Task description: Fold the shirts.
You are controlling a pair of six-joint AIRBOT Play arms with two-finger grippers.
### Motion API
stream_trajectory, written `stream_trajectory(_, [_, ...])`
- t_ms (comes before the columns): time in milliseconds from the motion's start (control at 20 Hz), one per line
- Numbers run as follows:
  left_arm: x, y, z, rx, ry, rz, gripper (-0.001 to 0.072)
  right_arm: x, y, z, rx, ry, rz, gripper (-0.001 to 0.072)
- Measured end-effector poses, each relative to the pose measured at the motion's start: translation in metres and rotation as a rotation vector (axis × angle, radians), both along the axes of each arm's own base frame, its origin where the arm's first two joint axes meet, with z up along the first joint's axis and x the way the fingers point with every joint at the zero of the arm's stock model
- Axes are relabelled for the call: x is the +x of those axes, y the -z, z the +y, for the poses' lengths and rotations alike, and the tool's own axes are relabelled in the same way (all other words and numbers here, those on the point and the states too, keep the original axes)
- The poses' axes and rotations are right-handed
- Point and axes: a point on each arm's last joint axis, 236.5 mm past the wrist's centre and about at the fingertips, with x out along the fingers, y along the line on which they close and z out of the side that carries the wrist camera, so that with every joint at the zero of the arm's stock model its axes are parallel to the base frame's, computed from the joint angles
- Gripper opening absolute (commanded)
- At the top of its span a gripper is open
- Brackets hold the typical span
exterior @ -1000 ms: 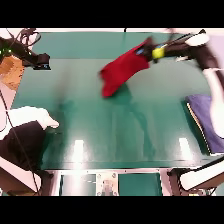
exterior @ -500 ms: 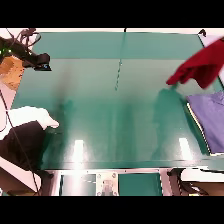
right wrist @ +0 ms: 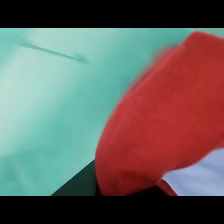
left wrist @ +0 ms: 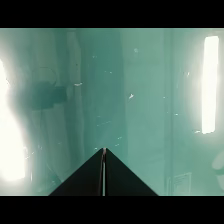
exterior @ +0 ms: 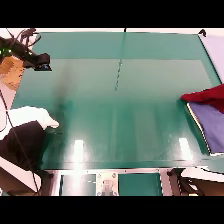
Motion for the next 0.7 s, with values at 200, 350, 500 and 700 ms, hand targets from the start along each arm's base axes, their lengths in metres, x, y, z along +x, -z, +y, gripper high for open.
stream_trajectory(200, [-0.001,0.000,-0.001,-0.006,0.003,0.006,0.0025,-0.037,0.017,-0.008,-0.007,0.069,0.125,0.0022])
stream_trajectory(350, [-0.001,0.000,-0.002,-0.008,0.004,0.005,0.0025,-0.013,0.004,0.002,0.034,0.057,-0.002,0.0023])
stream_trajectory(500, [-0.001,0.000,-0.003,-0.011,0.004,0.005,0.0025,0.031,-0.027,0.014,0.076,0.040,-0.215,0.0023])
stream_trajectory(700, [-0.002,0.000,-0.003,-0.014,0.006,0.009,0.0025,0.061,-0.037,0.011,0.113,0.049,-0.332,0.0023])
